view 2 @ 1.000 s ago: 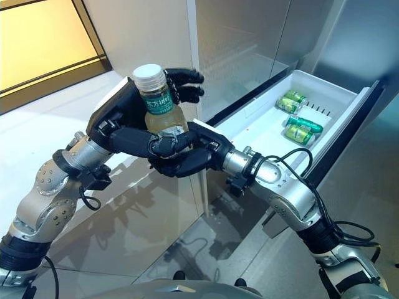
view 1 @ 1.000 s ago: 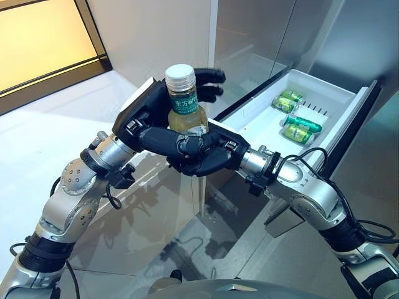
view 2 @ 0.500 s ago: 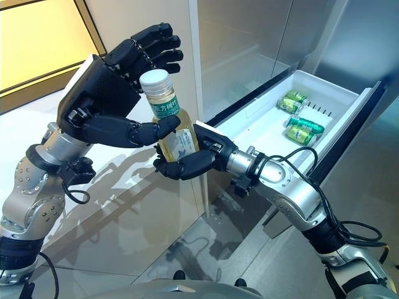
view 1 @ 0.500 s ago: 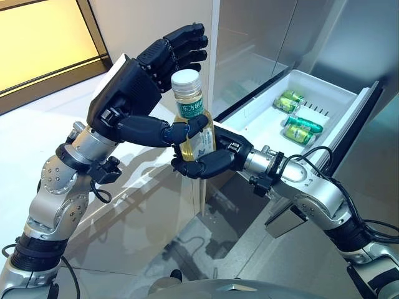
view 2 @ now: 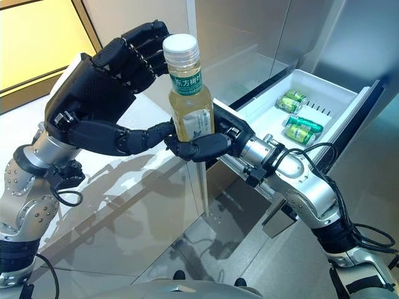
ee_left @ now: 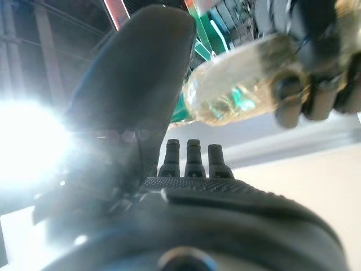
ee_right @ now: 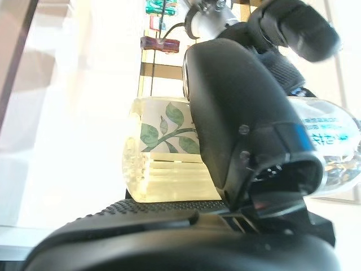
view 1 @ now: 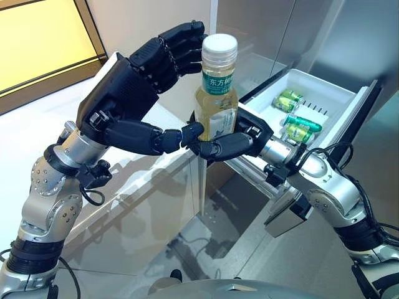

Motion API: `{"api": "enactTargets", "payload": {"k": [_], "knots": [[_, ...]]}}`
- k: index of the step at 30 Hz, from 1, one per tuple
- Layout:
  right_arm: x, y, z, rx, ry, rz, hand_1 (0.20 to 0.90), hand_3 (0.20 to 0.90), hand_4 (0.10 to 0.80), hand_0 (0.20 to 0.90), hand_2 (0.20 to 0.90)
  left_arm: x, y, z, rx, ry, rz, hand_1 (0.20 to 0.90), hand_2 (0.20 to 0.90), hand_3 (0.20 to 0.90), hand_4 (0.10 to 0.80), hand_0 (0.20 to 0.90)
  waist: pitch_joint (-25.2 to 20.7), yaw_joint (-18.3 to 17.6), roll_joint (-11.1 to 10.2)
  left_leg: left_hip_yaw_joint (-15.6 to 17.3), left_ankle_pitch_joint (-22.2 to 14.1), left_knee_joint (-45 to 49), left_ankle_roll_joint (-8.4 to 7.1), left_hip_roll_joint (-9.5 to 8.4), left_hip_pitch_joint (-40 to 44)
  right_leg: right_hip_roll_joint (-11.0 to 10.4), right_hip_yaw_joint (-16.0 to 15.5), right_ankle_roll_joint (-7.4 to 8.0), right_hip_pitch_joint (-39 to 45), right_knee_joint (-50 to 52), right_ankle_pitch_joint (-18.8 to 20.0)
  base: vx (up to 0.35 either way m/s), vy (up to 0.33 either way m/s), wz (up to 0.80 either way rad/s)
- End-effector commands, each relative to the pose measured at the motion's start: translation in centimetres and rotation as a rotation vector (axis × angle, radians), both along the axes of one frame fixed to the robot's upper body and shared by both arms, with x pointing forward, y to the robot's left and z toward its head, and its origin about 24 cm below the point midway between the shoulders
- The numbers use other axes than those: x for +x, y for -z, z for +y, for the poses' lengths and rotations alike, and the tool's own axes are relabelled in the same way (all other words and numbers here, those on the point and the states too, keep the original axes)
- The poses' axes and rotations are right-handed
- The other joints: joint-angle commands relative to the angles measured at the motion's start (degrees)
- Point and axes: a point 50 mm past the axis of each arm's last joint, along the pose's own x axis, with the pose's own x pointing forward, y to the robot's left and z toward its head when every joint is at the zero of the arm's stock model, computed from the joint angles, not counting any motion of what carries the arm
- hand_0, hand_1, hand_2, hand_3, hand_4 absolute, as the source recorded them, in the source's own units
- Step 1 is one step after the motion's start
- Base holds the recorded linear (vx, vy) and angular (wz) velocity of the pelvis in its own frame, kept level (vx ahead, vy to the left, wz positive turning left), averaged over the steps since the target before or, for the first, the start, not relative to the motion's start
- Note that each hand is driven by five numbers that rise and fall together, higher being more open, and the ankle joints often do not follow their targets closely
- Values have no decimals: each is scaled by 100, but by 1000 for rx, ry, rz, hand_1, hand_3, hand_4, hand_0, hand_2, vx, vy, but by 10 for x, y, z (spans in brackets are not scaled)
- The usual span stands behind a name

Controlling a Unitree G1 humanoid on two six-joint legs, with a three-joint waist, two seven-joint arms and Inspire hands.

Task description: Put drinks into fridge and close the fridge

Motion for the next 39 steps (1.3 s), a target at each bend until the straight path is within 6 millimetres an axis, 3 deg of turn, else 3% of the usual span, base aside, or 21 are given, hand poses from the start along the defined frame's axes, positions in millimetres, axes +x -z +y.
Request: {"api": "enactTargets", "payload": {"k": [1,8,14,19,28,31,35,39], "knots": [[-28,-73,-3,261,-109,-369,300,200,100,300,300,-12,-18,13,-85,57,-120,900,900,900,800,900,-630,-101,-115,-351,-243,9,502,-604,-120,356,105,-143,-110,147,65,0,0,0],[-35,-65,-22,304,-106,-324,300,200,100,300,300,-17,-3,10,-214,319,14,900,900,900,800,900,-655,-184,-132,-329,-246,9,506,-608,-143,351,135,-124,-165,151,96,0,0,0],[-35,-65,-32,310,-18,-354,300,200,100,300,300,-17,15,-5,-350,538,132,900,900,900,800,900,-644,-273,-146,-301,-265,9,508,-607,-122,363,192,-137,-176,151,121,-2,0,-1],[-31,-67,-43,297,80,-374,300,200,100,300,300,-18,32,-26,-515,784,298,900,900,900,800,900,-623,-351,-172,-281,-287,9,520,-611,-115,373,234,-142,-188,134,152,-3,0,-1],[-17,-81,-44,259,181,-391,300,200,100,300,300,-25,58,-79,-773,1192,561,900,900,900,800,900,-532,-451,-223,-258,-362,9,536,-612,-74,421,335,-188,-186,118,182,-23,-9,-2],[-12,-84,-45,245,207,-385,300,200,100,300,300,-28,60,-86,-885,1330,633,900,900,900,800,900,-505,-477,-236,-239,-369,9,536,-610,-68,430,366,-203,-193,127,190,-35,-12,-10],[-7,-84,-44,230,221,-372,300,200,100,300,300,-29,66,-99,-983,1395,789,900,900,900,800,900,-460,-493,-262,-237,-373,9,545,-611,-64,440,379,-218,-209,164,181,-14,-7,-3],[-5,-87,-44,222,227,-369,300,200,100,300,300,-33,86,-118,-957,1386,1044,900,900,900,800,900,-416,-509,-312,-217,-388,9,549,-594,-55,452,404,-227,-208,186,170,0,0,0]]}}
